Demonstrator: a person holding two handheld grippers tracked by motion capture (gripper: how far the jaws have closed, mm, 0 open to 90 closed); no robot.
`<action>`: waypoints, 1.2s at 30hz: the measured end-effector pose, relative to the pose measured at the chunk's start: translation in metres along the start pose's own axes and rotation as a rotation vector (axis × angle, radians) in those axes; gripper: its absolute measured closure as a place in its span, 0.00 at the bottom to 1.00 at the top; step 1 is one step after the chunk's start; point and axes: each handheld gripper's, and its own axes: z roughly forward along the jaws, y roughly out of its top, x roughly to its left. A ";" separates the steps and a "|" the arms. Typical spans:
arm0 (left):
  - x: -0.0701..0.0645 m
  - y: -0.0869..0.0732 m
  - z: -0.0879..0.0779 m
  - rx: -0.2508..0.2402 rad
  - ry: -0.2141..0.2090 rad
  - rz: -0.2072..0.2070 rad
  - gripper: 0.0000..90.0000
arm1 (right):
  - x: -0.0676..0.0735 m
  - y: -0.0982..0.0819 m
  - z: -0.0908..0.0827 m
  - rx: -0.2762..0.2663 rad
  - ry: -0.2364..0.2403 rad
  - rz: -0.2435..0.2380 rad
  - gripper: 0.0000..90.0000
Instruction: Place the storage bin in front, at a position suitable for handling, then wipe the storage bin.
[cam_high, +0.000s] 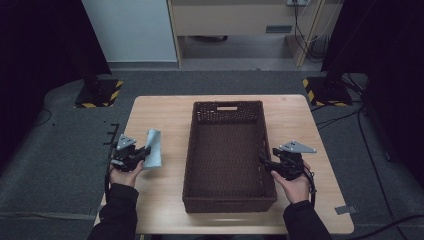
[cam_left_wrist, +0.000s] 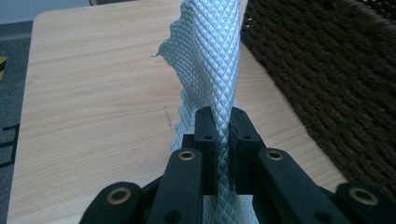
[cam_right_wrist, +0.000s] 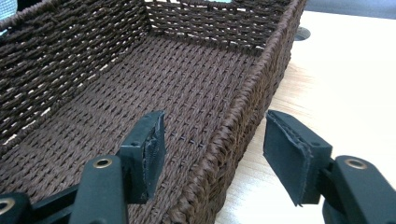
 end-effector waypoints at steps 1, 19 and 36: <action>-0.002 0.002 0.000 -0.003 -0.005 0.003 0.93 | 0.000 0.000 0.000 -0.002 0.000 0.000 0.43; -0.012 0.029 0.003 -0.047 -0.035 0.026 0.93 | 0.000 0.001 0.000 0.002 0.007 0.010 0.42; -0.011 0.066 0.054 -0.053 -0.046 0.008 0.93 | -0.002 -0.001 0.002 0.012 0.019 0.015 0.45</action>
